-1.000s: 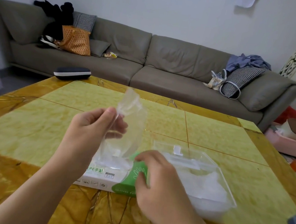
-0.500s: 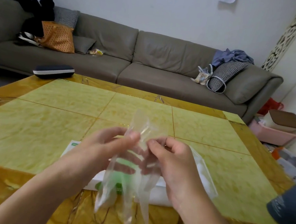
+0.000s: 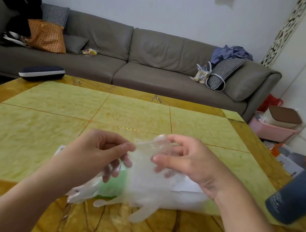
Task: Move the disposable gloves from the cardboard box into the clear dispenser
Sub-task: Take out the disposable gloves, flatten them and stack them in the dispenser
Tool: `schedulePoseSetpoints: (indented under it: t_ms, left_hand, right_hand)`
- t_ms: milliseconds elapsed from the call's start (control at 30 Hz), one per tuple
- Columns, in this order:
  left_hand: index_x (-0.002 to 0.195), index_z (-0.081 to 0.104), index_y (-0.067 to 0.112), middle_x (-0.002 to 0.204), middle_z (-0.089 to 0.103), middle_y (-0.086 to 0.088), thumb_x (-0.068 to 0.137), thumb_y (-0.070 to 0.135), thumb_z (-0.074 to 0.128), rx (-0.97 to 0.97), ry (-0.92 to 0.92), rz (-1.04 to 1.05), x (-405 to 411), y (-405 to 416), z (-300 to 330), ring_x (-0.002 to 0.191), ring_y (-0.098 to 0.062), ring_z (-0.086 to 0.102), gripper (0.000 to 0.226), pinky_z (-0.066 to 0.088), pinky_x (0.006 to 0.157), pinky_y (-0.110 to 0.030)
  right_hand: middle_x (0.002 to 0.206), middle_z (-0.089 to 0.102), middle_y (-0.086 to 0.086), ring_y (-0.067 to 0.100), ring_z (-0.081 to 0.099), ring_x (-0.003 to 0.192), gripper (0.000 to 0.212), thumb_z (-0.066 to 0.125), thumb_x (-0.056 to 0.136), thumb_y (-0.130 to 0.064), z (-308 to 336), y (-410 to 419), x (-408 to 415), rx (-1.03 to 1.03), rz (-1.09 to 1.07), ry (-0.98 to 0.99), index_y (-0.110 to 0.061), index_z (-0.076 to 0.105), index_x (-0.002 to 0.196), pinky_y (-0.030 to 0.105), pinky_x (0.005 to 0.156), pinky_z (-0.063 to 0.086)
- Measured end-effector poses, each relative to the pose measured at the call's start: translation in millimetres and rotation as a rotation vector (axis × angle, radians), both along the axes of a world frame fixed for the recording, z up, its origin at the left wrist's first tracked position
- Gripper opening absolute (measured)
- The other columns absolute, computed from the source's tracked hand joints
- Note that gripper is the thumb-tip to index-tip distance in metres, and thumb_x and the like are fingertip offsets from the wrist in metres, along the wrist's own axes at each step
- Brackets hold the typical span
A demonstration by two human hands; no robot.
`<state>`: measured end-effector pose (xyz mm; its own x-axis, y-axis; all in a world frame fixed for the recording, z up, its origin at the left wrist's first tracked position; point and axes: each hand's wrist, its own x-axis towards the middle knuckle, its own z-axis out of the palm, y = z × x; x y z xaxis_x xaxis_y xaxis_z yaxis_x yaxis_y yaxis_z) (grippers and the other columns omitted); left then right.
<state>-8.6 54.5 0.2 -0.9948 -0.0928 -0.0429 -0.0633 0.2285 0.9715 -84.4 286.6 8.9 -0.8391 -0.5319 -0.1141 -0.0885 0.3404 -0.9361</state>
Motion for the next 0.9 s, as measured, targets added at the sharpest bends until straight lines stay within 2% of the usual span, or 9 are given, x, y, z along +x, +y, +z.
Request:
schedulePoseSetpoints:
  t_ms: [133, 200, 267, 367, 433, 600, 700, 767, 900]
  left_hand:
    - [0.107, 0.074, 0.018, 0.082, 0.078, -0.002, 0.096, 0.024, 0.066, -0.163, 0.022, -0.013, -6, 7, -5, 0.06, -0.014, 0.067, 0.015, 0.058, 0.057, -0.034]
    - [0.117, 0.066, 0.029, 0.094, 0.075, 0.012, 0.093, 0.035, 0.069, -0.418, 0.221, 0.199, -6, 7, -10, 0.082, -0.003, 0.069, 0.025, 0.059, 0.075, -0.031]
    - [0.121, 0.064, 0.029, 0.111, 0.065, 0.02, 0.092, 0.031, 0.07, -0.667, 0.536, 0.349, 0, 14, -2, 0.103, -0.002, 0.061, 0.03, 0.048, 0.089, -0.023]
    - [0.115, 0.068, 0.021, 0.113, 0.063, 0.013, 0.095, 0.018, 0.066, -0.776, 0.792, 0.182, -2, 40, 13, 0.106, -0.008, 0.06, 0.021, 0.049, 0.09, -0.022]
    - [0.116, 0.066, 0.028, 0.109, 0.062, 0.017, 0.1, 0.022, 0.06, -0.794, 0.666, -0.002, -15, 60, 15, 0.098, -0.003, 0.061, 0.019, 0.054, 0.084, -0.021]
    - [0.129, 0.058, 0.037, 0.121, 0.062, 0.013, 0.101, 0.047, 0.057, -0.957, 0.034, -0.25, -58, 80, -23, 0.098, -0.012, 0.063, 0.03, 0.057, 0.087, -0.036]
    - [0.137, 0.054, 0.036, 0.119, 0.065, 0.013, 0.099, 0.052, 0.06, -0.952, -0.075, -0.371, -65, 79, -38, 0.097, -0.01, 0.063, 0.041, 0.056, 0.09, -0.033]
    - [0.144, 0.049, 0.034, 0.124, 0.067, 0.011, 0.1, 0.055, 0.057, -0.972, -0.105, -0.443, -66, 82, -39, 0.104, -0.01, 0.062, 0.049, 0.054, 0.093, -0.03]
    - [0.149, 0.044, 0.034, 0.127, 0.067, 0.011, 0.091, 0.072, 0.056, -0.964, -0.171, -0.484, -70, 86, -41, 0.113, -0.011, 0.062, 0.071, 0.052, 0.099, -0.032]
  right_hand:
    - [0.081, 0.08, 0.006, 0.025, 0.077, 0.069, 0.009, 0.077, 0.095, -0.015, -1, -9, 4, 0.061, -0.045, 0.152, -0.007, 0.073, 0.1, 0.035, 0.057, 0.058]
    - [0.076, 0.078, 0.009, 0.027, 0.072, 0.059, 0.01, 0.071, 0.099, -0.01, -7, -6, -6, -0.023, -0.193, 0.128, -0.001, 0.072, 0.094, 0.035, 0.05, 0.052]
    - [0.074, 0.076, 0.012, 0.026, 0.068, 0.056, 0.013, 0.069, 0.099, -0.008, -10, 1, -18, -0.11, -0.325, 0.076, 0.001, 0.071, 0.091, 0.033, 0.047, 0.049]
    - [0.075, 0.075, 0.015, 0.026, 0.067, 0.057, 0.018, 0.068, 0.1, -0.008, -16, 10, -29, -0.138, -0.384, 0.01, 0.004, 0.072, 0.087, 0.033, 0.048, 0.05]
    - [0.073, 0.074, 0.015, 0.026, 0.068, 0.058, 0.019, 0.067, 0.098, -0.007, -21, 12, -32, -0.072, -0.376, -0.007, 0.009, 0.073, 0.088, 0.034, 0.049, 0.053]
    - [0.073, 0.078, 0.008, 0.027, 0.076, 0.061, 0.015, 0.071, 0.096, -0.012, -33, 19, -39, 0.154, -0.379, 0.051, 0.001, 0.074, 0.091, 0.041, 0.057, 0.064]
    - [0.071, 0.077, 0.006, 0.02, 0.075, 0.057, 0.014, 0.072, 0.097, -0.016, -40, 26, -43, 0.324, -0.382, 0.157, -0.006, 0.072, 0.087, 0.042, 0.062, 0.066]
    - [0.07, 0.075, 0.004, 0.015, 0.074, 0.054, 0.016, 0.074, 0.095, -0.016, -44, 32, -47, 0.432, -0.396, 0.256, -0.012, 0.073, 0.08, 0.035, 0.057, 0.063]
    - [0.082, 0.071, -0.001, 0.018, 0.072, 0.068, 0.016, 0.078, 0.089, -0.019, -50, 34, -52, 0.579, -0.443, 0.411, -0.018, 0.073, 0.074, 0.038, 0.065, 0.063]
